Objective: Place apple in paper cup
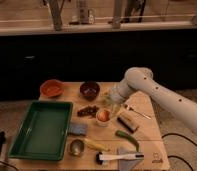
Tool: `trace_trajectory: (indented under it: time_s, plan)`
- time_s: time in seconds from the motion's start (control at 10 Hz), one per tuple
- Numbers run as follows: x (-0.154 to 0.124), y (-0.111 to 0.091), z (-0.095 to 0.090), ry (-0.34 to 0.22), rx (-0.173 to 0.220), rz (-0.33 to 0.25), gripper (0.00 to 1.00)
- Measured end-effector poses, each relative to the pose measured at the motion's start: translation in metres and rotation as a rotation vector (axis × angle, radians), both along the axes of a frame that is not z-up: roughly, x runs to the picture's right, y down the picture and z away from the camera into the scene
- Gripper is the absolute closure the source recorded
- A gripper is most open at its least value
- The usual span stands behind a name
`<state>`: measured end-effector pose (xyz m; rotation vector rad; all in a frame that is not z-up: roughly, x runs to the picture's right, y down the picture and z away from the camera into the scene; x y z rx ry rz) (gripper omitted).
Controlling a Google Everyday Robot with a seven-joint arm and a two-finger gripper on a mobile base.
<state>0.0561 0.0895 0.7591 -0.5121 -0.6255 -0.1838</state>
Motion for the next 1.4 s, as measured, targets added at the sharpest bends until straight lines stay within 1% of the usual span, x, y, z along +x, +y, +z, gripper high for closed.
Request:
trace_trajectory:
  time_s: [1.0, 1.4]
  plan:
    - [0.0007, -0.0026, 0.0024, -0.006, -0.017, -0.007, 0.20]
    - [0.0009, -0.0052, 0.0009, -0.014, -0.009, -0.014, 0.20]
